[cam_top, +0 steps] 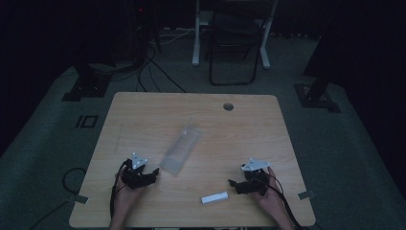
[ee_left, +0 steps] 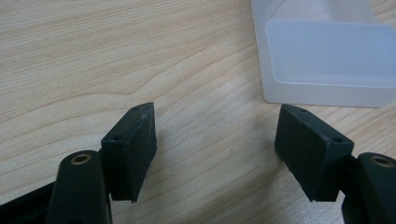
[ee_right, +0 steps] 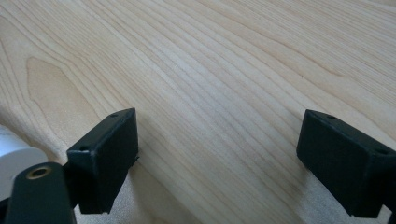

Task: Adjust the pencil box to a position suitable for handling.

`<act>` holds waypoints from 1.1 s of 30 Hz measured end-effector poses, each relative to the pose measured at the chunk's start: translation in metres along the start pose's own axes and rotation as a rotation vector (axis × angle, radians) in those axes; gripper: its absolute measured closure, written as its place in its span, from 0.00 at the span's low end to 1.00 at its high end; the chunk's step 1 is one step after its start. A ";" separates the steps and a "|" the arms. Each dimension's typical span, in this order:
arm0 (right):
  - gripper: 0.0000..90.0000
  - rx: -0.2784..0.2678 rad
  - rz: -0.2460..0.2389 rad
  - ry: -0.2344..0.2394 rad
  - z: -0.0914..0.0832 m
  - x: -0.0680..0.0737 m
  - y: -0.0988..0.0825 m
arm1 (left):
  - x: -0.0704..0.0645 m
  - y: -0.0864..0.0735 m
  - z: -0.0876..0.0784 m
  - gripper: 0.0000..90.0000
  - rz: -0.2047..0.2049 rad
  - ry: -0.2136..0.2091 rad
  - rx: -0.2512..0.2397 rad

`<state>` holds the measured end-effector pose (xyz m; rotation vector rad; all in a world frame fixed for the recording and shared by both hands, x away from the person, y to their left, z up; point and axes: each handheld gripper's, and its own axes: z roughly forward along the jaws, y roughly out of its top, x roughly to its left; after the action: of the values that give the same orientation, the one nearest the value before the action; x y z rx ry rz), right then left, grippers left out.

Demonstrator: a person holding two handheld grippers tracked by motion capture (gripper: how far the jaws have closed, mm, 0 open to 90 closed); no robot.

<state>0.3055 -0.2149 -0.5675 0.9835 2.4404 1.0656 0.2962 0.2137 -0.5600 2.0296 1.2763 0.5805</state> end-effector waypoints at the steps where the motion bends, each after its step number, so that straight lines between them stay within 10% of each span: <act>1: 0.14 0.000 0.000 0.000 0.000 0.000 0.000 | 0.000 0.000 0.000 0.33 0.000 0.000 0.000; 19: 0.14 0.001 0.003 -0.003 0.001 -0.001 0.001 | 0.003 0.003 -0.004 0.53 0.020 -0.015 0.026; 33: 0.14 0.001 0.003 -0.003 0.001 -0.001 0.001 | -0.013 0.030 -0.015 0.54 0.111 -0.023 -0.025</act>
<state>0.3066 -0.2148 -0.5675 0.9895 2.4377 1.0628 0.2989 0.1971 -0.5283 2.0909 1.1429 0.6197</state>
